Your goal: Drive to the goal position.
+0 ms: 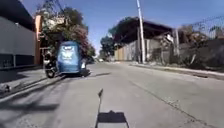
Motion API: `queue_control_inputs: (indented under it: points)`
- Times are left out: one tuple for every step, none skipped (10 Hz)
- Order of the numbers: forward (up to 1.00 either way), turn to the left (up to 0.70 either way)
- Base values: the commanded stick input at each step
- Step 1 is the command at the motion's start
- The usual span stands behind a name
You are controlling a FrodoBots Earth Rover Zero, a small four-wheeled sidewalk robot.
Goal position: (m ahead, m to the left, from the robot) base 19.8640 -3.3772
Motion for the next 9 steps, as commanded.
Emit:
queue_control_inputs:
  points:
    - [1.0, 0.17]
    - [1.0, 0.01]
    - [1.0, 0.02]
    - [1.0, 0.0]
    - [1.0, 0.0]
    - [1.0, 0.0]
    - [1.0, 0.0]
    - [1.0, 0.0]
    - [1.0, 0.0]
